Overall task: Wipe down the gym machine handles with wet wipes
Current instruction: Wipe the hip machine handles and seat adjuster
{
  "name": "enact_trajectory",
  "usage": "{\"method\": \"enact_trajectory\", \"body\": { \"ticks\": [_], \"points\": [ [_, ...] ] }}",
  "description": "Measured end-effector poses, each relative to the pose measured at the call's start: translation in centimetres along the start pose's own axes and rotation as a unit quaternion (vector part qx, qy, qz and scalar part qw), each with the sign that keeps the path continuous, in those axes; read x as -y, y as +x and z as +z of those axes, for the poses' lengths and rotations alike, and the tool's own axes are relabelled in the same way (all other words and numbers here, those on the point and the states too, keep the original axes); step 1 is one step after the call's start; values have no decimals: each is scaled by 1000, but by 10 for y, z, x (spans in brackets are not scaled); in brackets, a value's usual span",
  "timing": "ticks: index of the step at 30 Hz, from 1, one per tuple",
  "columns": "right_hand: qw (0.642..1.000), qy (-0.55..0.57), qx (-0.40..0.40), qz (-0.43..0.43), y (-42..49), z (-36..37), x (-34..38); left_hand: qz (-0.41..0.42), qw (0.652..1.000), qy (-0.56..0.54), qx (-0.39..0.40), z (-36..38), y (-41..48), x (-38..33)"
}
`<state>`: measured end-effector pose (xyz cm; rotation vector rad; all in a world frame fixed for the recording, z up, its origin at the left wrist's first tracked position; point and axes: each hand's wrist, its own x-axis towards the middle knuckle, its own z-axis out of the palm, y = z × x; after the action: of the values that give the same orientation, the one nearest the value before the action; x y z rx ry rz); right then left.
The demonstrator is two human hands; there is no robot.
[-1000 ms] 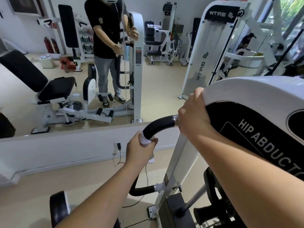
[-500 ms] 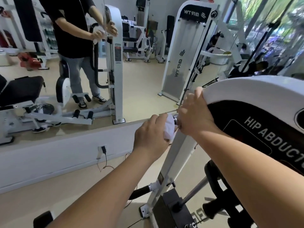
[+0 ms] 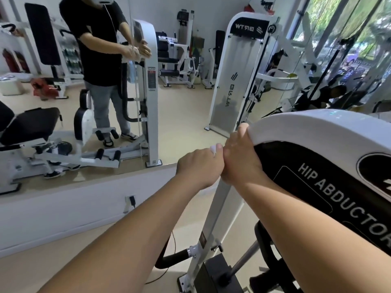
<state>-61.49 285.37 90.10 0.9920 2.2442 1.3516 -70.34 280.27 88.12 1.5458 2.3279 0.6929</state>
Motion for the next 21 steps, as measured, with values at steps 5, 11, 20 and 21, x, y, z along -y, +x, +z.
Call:
{"method": "enact_trajectory", "body": {
  "ticks": [5,11,20,21],
  "points": [
    [1000,-3,-7,10,-3,-2,0,84,982,-52,-163,36,-44,51],
    [999,13,-18,25,-4,-3,0,-74,972,-188,-118,75,-89,85],
    [1000,-6,3,24,-6,-5,0,24,991,28,-131,15,-24,12],
    [1000,-1,11,18,-6,-4,-2,35,985,3,-168,21,-30,19]
  ]
}}
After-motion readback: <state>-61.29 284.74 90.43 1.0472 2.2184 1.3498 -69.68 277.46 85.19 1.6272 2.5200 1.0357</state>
